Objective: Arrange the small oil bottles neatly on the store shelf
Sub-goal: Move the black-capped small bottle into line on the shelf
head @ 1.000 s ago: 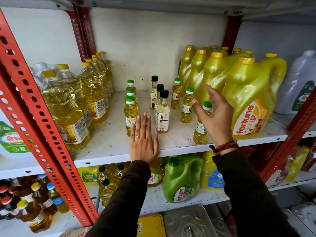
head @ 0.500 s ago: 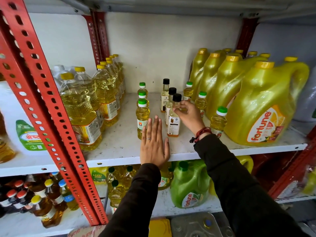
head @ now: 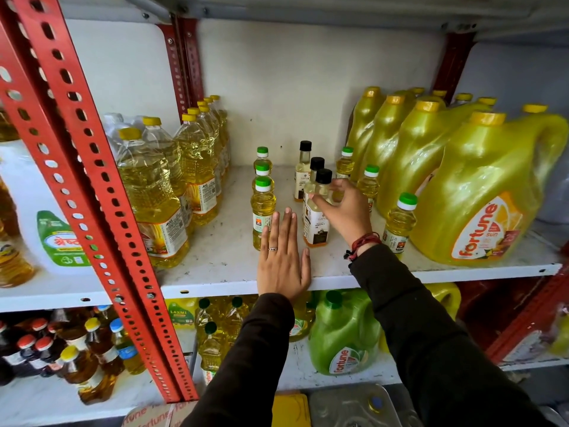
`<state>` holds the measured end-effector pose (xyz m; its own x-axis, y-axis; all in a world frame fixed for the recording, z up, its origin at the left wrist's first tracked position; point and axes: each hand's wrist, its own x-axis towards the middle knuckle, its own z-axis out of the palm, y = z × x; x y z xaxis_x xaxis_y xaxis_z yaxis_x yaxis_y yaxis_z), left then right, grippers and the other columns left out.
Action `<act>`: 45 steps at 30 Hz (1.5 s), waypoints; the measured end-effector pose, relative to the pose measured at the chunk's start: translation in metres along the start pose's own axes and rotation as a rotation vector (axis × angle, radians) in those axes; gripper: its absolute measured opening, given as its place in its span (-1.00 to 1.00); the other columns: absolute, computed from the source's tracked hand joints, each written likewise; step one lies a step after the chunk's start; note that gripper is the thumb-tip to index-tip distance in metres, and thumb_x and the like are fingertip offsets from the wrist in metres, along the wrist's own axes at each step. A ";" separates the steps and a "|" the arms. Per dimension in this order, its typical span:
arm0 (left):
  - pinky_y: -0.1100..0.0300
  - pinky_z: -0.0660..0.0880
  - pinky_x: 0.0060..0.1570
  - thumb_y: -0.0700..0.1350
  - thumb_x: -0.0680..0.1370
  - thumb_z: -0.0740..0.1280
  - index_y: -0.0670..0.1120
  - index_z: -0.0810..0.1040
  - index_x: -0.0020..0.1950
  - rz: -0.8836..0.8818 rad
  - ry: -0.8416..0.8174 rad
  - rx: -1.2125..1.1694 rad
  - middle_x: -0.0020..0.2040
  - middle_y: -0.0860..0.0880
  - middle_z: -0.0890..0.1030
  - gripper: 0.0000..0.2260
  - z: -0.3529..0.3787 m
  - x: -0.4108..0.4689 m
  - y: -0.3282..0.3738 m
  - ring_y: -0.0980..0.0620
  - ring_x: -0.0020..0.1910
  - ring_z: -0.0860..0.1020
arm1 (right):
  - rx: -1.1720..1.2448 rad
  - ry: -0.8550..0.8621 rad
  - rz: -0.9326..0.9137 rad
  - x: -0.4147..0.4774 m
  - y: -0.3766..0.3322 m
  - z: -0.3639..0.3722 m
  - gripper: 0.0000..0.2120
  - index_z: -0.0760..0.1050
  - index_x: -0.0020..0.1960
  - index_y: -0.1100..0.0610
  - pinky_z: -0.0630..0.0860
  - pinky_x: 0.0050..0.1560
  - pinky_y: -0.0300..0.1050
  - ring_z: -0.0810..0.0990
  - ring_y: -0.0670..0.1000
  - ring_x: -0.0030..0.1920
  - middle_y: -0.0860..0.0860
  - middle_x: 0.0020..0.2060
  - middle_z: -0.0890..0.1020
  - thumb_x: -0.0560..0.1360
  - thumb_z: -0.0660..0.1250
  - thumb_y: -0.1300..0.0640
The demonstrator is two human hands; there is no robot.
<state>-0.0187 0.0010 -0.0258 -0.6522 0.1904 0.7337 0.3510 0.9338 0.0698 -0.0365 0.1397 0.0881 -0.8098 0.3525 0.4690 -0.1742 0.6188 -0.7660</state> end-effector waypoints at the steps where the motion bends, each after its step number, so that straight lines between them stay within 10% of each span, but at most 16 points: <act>1: -0.04 -0.17 0.65 0.07 0.66 0.07 -0.22 0.06 0.68 0.000 0.000 -0.002 0.69 -0.18 0.03 -0.35 0.000 0.000 0.000 -0.14 0.68 -0.04 | 0.040 -0.038 -0.002 0.000 0.000 0.000 -0.64 0.59 0.14 0.13 0.55 0.14 -0.04 0.62 0.03 0.13 0.05 0.09 0.68 0.43 0.50 -0.03; 45: 0.02 -0.28 0.64 0.09 0.66 -0.02 -0.20 0.09 0.68 -0.017 -0.090 -0.030 0.69 -0.16 0.02 -0.36 -0.010 0.000 0.001 -0.14 0.67 -0.05 | 0.012 -0.049 -0.047 -0.072 -0.007 -0.051 -0.65 0.61 0.22 0.12 0.62 0.15 0.03 0.67 0.00 0.11 0.02 0.11 0.71 0.50 0.43 -0.03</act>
<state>-0.0115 -0.0007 -0.0191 -0.7157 0.2026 0.6684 0.3588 0.9277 0.1030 0.0520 0.1457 0.0825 -0.8272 0.2885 0.4823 -0.2186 0.6254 -0.7491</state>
